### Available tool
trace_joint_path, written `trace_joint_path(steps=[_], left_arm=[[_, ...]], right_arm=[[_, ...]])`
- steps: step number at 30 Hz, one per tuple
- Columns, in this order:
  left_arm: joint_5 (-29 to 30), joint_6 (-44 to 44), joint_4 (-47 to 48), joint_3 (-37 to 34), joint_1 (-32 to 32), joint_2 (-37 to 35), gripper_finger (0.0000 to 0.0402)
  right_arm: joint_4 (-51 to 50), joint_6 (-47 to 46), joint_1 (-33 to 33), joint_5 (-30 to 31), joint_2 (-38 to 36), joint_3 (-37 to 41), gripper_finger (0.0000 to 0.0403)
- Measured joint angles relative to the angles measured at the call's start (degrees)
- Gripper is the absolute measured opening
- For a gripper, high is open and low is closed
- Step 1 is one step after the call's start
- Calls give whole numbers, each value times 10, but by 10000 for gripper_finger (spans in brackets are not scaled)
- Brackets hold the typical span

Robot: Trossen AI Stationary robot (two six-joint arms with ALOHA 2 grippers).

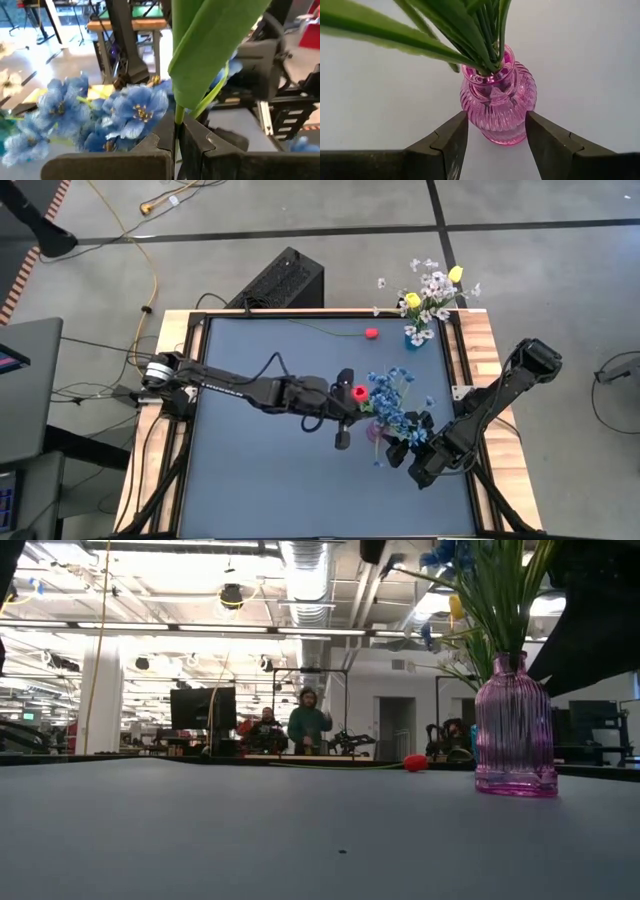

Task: Sort flowers into vase by color
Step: Put the bottom red flower into the violet vase

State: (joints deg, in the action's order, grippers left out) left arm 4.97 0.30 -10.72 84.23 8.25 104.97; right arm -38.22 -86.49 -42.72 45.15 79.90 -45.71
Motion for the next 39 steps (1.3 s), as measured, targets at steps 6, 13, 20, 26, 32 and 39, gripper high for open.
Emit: trace_joint_path(steps=[6,13,20,26,32,39], left_arm=[[4,12,13,0,1,2,0],[19,37,5,0,9,2,0],[34,62,3,0,19,2,0],[34,65,8,0,19,2,0],[30,61,14,0,19,2,0],[14,32,11,0,19,40,0]], right_arm=[[-1,13,0,0,0,0,223],[-1,15,1,0,0,0,223],[-1,15,1,0,0,0,223],[1,15,1,0,0,0,223],[4,15,1,6,0,0,223],[14,15,1,19,0,0,223]])
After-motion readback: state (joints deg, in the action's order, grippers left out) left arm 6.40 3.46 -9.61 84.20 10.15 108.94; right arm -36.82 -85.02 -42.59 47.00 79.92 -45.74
